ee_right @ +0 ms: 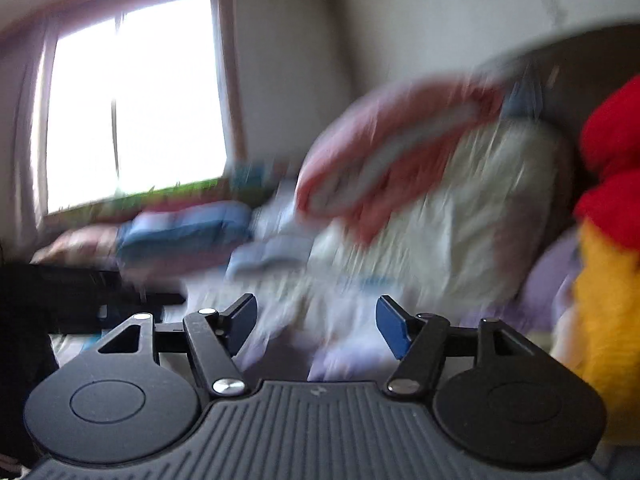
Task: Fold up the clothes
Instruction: 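Lower the bundle onto the black striped garment and open both grippers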
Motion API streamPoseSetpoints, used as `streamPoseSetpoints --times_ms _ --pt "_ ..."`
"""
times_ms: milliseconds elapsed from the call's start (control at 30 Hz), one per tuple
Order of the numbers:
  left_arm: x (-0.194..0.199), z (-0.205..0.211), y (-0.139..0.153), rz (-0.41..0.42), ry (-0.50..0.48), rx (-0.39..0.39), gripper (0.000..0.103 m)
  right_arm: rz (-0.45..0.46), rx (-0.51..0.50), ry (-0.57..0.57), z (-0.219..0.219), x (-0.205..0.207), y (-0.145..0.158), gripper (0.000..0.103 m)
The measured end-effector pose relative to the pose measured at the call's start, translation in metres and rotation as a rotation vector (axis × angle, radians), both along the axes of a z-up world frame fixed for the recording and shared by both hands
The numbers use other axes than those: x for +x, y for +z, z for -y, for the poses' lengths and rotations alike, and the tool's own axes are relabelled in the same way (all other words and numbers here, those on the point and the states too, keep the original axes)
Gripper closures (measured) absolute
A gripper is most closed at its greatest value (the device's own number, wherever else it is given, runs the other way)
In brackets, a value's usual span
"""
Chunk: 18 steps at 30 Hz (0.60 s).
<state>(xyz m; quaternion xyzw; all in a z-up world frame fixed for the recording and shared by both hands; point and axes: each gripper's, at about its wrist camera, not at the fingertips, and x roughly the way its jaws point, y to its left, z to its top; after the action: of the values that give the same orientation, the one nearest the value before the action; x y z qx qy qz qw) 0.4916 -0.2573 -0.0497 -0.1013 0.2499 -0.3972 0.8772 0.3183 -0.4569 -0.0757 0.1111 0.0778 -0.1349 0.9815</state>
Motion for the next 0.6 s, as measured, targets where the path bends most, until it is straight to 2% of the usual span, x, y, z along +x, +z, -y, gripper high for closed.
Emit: streamPoseSetpoints --times_ms 33,100,133,167,300,367,400,600 --pt "-0.007 0.002 0.002 0.004 0.016 0.031 0.018 -0.042 0.026 0.019 0.004 0.002 0.003 0.035" --pt "-0.019 0.006 0.006 0.004 0.039 0.091 0.018 -0.097 0.074 0.029 0.009 -0.001 0.012 0.021" --pt "-0.025 0.008 0.008 0.004 0.048 0.122 0.014 -0.13 0.102 0.034 0.011 -0.002 0.016 0.011" --pt "-0.03 0.01 0.01 0.0 0.059 0.152 0.01 -0.162 0.129 0.039 0.014 -0.003 0.02 0.007" --pt "-0.051 0.016 0.024 0.001 0.086 0.233 0.008 -0.243 0.172 0.075 0.01 -0.007 0.034 0.004" --pt "-0.062 0.018 0.031 0.017 0.111 0.276 0.0 -0.268 0.173 0.066 0.006 -0.014 0.043 0.001" --pt "-0.067 0.02 0.035 0.025 0.124 0.297 0.0 -0.273 0.175 0.057 0.001 -0.022 0.046 0.001" --pt "-0.096 0.022 0.053 0.036 0.176 0.341 0.0 -0.307 0.159 0.018 -0.009 -0.05 0.066 0.0"
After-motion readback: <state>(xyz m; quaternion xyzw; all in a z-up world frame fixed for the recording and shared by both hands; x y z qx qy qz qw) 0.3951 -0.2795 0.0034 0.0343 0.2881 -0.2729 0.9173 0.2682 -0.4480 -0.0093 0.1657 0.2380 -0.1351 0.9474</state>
